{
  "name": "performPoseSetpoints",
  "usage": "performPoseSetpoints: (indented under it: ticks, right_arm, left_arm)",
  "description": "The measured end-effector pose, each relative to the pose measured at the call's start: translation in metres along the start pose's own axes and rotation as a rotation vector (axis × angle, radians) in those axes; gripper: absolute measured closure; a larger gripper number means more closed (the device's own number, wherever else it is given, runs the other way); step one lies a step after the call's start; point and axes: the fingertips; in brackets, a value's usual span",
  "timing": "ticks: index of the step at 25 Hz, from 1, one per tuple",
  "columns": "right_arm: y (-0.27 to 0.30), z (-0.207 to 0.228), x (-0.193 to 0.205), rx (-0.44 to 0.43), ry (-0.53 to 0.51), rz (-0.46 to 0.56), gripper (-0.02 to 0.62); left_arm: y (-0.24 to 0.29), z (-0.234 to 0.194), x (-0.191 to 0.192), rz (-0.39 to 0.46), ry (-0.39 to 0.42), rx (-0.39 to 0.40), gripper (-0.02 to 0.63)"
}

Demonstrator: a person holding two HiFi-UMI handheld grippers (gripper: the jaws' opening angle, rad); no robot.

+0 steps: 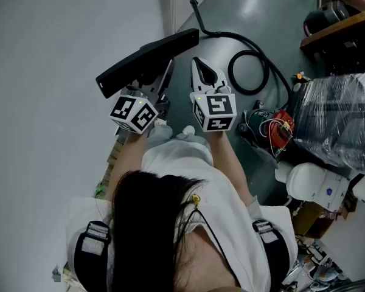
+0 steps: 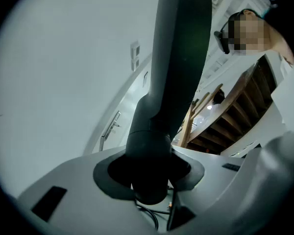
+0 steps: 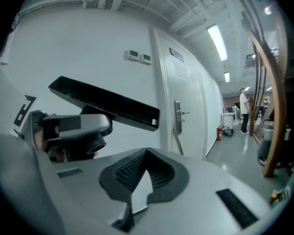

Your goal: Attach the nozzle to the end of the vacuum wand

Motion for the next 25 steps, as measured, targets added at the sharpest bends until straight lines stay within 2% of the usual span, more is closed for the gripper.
performPoseSetpoints:
  ticks: [14,19,25]
  right_arm:
    - [-0.015,0.008,0.013,0.037,-0.031,-0.007,0.583]
    - [-0.024,0.023,0.021,0.041,-0.003,0.013,0.581]
    - [-0.031,0.023,0.03,-0.006,-0.012,0.015,0.578]
  left_arm:
    - [0.002,0.017,0.007,-0.011,0.012,0.013,0.454]
    - [0.005,0.025,0.015,-0.017,0.036,-0.01,0.455]
    - [0.0,0.033,0.021,-0.026,0.074,-0.037,0.454]
Point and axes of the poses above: the fingertips, and each gripper's own axes: y forward along the fingers, z to its right, x out of its underside, and after that the axes turned 13 degrees about -z, right-handed
